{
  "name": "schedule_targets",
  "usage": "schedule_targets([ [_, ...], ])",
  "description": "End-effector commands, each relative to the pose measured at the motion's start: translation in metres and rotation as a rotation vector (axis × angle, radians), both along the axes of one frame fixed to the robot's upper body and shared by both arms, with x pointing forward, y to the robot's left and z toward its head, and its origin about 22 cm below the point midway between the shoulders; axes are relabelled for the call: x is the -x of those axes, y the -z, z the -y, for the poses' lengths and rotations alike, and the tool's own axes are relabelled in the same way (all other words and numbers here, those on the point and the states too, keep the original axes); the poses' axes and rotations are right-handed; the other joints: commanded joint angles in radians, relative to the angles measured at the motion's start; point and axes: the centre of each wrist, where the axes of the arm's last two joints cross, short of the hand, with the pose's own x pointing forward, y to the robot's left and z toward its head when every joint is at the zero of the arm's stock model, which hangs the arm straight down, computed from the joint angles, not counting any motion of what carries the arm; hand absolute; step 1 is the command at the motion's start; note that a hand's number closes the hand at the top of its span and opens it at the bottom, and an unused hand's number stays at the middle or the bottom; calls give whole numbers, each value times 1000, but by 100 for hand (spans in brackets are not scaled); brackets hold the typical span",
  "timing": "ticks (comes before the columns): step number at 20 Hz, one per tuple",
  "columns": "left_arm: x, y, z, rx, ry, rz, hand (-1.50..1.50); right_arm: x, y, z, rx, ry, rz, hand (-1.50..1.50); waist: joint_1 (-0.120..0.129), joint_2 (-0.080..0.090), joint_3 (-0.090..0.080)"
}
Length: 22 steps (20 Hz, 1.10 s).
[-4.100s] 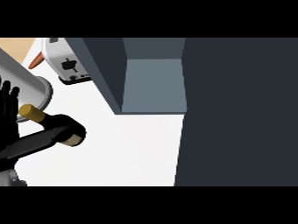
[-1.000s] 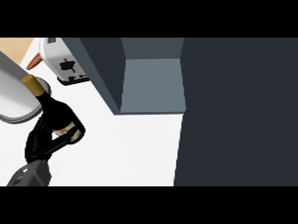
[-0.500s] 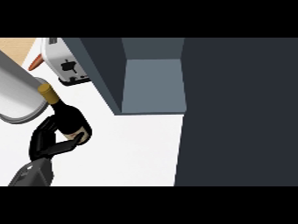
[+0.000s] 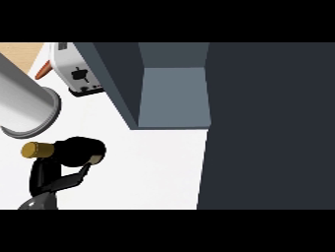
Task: Pick up the wine, place it into the cabinet and close the cabinet
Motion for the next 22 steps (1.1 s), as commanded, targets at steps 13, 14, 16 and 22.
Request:
schedule_targets([
  [13, 32, -36, 84, 94, 189, 26, 150, 6, -16, 5, 9, -15, 37, -150, 14, 6, -10],
  [14, 44, -32, 96, 127, 192, 33, 150, 26, -27, 2, 12, -17, 38, -150, 11, 2, -10],
  [16, 42, -60, 100, 103, 191, 28, 150, 15, -14, -2, -6, -14, 13, -150, 11, 6, -10],
  [22, 53, -112, 118, 89, 187, 33, 150, 13, -11, 4, -14, 29, 33, -150, 8, 8, -10],
])
